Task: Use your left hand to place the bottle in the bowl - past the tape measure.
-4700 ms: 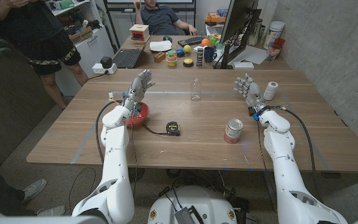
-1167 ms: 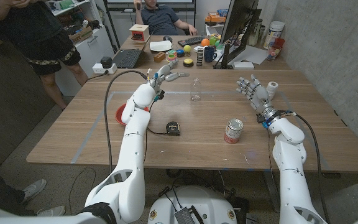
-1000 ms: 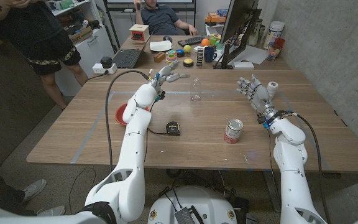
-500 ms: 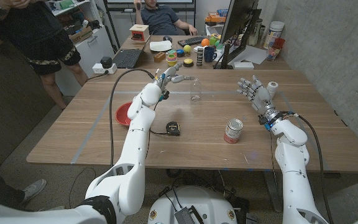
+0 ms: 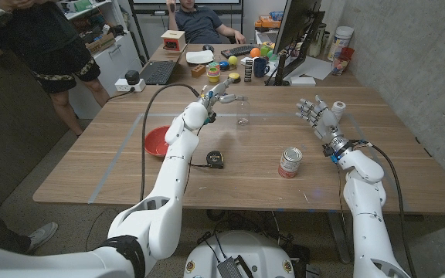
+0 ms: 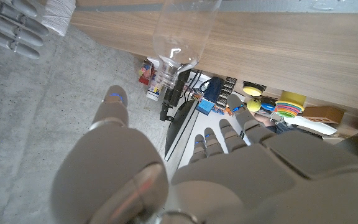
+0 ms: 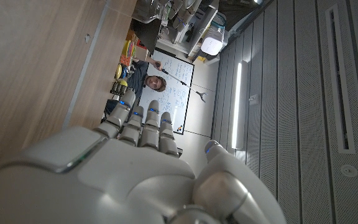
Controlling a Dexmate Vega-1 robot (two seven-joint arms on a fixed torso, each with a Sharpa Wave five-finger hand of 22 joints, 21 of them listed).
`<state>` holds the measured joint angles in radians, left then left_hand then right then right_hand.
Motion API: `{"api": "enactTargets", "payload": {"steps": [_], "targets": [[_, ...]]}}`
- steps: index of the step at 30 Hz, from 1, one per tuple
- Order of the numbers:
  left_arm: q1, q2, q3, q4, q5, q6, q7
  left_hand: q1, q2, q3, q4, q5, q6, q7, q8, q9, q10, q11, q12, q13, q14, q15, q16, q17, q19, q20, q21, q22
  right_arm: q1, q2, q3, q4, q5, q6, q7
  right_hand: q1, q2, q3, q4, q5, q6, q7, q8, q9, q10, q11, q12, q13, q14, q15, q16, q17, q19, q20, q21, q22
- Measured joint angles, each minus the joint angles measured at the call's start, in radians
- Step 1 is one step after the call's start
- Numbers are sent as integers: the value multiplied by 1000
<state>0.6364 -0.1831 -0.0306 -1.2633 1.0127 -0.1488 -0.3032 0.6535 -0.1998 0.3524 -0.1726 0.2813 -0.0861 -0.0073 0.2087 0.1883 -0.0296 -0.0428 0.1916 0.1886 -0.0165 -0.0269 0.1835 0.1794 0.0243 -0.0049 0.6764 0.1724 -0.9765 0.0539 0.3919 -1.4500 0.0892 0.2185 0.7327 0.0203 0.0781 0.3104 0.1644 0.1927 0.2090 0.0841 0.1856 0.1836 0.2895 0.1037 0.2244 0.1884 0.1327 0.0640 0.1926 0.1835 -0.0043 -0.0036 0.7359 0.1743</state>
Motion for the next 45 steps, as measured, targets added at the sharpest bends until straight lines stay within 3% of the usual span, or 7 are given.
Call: {"api": "enactTargets", "payload": {"steps": [31,45], "targets": [[-81,0,51,177,11,8,75,18,8,-61,7,1,-18,7,-6,0,-27,6,0,5,-20,8,0,0,0,0,-23,2,-6,-16,19,8,9,8,12,0,0,-14,-3,0,0,0,0,0,2,2,0,0,0,0,0,-2,7,0,-8,0],[-140,2,59,314,-11,-3,122,34,16,-88,11,6,-34,12,-10,5,-43,11,0,5,-33,20,0,0,10,9,-37,2,-7,-23,22,8,1,6,9,0,0,-16,0,7,0,0,0,0,7,0,0,0,11,0,0,-2,11,4,-8,0]]}}
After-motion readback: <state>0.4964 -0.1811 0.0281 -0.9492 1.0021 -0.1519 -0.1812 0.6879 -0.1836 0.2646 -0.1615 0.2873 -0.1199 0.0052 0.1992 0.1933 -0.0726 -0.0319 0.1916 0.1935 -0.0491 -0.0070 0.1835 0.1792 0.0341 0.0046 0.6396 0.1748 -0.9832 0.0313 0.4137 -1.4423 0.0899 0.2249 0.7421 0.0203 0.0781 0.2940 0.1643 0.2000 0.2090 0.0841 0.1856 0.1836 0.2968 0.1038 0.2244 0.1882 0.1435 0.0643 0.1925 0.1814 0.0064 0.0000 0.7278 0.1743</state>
